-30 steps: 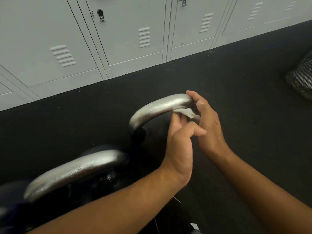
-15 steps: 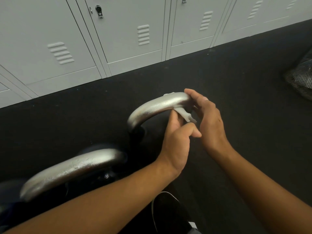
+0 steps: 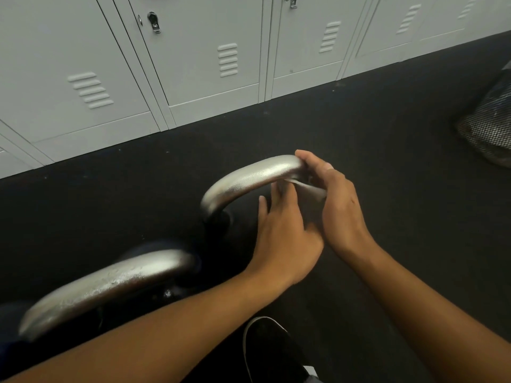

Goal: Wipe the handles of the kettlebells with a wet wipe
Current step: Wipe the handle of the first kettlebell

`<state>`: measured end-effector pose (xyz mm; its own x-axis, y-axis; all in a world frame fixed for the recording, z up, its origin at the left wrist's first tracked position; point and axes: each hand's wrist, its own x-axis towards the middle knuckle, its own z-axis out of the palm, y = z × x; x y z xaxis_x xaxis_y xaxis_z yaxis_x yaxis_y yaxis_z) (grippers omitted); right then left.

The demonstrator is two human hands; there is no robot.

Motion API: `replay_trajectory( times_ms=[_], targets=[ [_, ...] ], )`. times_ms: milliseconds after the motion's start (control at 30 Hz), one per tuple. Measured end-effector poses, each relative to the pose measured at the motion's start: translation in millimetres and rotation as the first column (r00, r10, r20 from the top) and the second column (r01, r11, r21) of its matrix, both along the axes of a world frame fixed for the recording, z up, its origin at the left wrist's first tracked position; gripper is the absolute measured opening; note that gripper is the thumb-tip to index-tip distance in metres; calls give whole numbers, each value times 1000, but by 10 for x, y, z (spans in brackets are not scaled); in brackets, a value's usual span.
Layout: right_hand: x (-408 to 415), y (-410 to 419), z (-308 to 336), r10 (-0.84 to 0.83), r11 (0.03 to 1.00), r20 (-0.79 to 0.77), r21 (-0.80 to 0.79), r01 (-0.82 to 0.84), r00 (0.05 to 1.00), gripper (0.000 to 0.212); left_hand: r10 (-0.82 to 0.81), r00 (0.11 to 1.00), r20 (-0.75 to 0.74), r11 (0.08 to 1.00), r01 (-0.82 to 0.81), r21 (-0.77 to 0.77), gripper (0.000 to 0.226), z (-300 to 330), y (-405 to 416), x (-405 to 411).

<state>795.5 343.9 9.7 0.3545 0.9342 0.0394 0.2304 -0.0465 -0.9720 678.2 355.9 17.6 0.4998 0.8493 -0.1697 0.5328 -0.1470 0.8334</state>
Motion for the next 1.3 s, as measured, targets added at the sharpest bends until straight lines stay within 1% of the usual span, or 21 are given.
replay_trajectory(
  times_ms=[67, 167, 267, 433, 533, 633, 833, 1000, 1167, 1300],
  targets=[
    [-5, 4, 0, 1, 1000, -19, 5, -1, 1000, 58, -23, 993, -112, 992, 36, 119, 77, -60, 60, 21],
    [-19, 12, -12, -9, 1000, -53, 21, 10, 999, 59, -14, 984, -179, 975, 53, 218, 71, -93, 203, 13],
    [-30, 25, -26, -18, 999, -63, 27, 20, 998, 58, -17, 972, -234, 964, 78, 254, 67, -90, 253, -34],
    [-13, 17, -27, -6, 1000, -38, 14, 7, 999, 56, -46, 949, -310, 957, 131, 259, 78, -114, 79, -50],
    [-11, 14, -30, -8, 1000, -38, 11, 8, 999, 56, -50, 941, -334, 949, 149, 278, 75, -111, 88, -46],
    [-12, 23, -41, -12, 1000, -36, 15, 12, 999, 57, -50, 928, -368, 945, 163, 283, 76, -94, 151, -31],
    [-19, 27, -62, -32, 999, -58, 24, 33, 998, 56, -46, 935, -351, 946, 154, 285, 72, -89, 208, -72],
    [-15, 32, -61, -37, 999, -64, 20, 38, 997, 55, -28, 949, -315, 937, 135, 322, 69, -105, 156, -81],
    [-9, 28, -65, -35, 999, -53, 22, 37, 998, 55, -21, 958, -287, 949, 110, 296, 65, -56, 149, -75],
    [-14, 36, -65, -46, 998, -64, 31, 48, 997, 55, -8, 967, -255, 972, 67, 223, 60, 27, 200, -82]
  ],
)
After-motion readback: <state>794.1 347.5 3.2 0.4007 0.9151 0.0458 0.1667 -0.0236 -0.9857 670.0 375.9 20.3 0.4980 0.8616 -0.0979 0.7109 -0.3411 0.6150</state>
